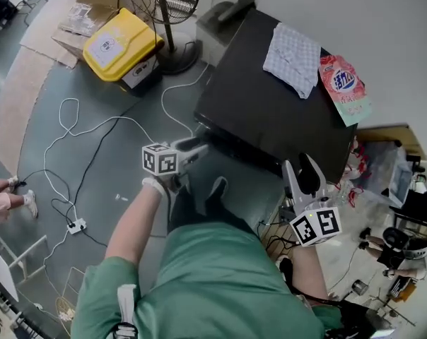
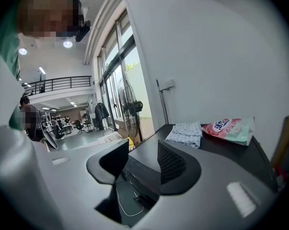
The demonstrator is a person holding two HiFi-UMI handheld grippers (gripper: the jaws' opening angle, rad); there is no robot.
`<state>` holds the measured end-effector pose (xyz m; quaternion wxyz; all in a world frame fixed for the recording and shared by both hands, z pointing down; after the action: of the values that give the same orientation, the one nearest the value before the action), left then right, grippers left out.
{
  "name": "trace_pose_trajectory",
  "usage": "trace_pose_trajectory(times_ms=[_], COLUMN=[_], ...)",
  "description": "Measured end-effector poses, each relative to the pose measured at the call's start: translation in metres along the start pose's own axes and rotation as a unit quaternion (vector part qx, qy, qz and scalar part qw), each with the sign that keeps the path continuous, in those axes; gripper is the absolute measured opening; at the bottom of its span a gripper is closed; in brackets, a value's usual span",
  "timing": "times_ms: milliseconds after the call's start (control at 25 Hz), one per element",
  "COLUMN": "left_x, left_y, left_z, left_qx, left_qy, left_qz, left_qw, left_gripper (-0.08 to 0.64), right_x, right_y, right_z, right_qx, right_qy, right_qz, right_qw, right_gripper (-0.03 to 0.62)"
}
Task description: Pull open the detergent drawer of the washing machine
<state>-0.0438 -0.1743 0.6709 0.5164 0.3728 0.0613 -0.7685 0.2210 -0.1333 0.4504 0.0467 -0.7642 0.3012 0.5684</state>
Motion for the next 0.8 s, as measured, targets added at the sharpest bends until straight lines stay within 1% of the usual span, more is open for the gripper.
trace_pose_trajectory(times_ms=[240, 480, 640, 800], left_x=[0.004, 0.007, 0.009, 0.010], left_y=[0.026, 0.049, 0.059, 0.068], left_z=[0.030, 0.045, 0.051, 0.050], left_qx=[-0.040, -0.077, -0.093, -0.119], left_qy=[-0.008, -0.008, -0.024, -0.030], left_qz=[0.026, 0.060, 0.062, 0.065], left_qw=[0.9988, 0.9952, 0.9934, 0.9903], left_gripper=[0.246, 0.277, 0.279, 0.291], right_x=[-0.009, -0.011, -0.015, -0.020], right_y=[-0.004, -0.009, -0.011, -0.016], right_z=[0.015, 0.027, 0.033, 0.035], right_qx=[-0.048, -0.090, -0.107, -0.121], right_qy=[-0.001, 0.005, 0.009, 0.018], right_qz=[0.009, 0.007, 0.004, 0.002], right_qw=[0.999, 0.996, 0.994, 0.993], right_gripper=[0.181, 0.181, 0.181, 0.181])
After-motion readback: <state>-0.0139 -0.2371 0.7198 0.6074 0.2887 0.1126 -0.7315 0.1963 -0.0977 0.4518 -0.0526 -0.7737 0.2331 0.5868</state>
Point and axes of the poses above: the fingertips, and each gripper's own axes: y forward along the fingers, z to its left, x out of its top, the point moved 5 cm from there along -y, backward along the fingers, and after that the axes turned 7 degrees about y, right-handed, at the moved point
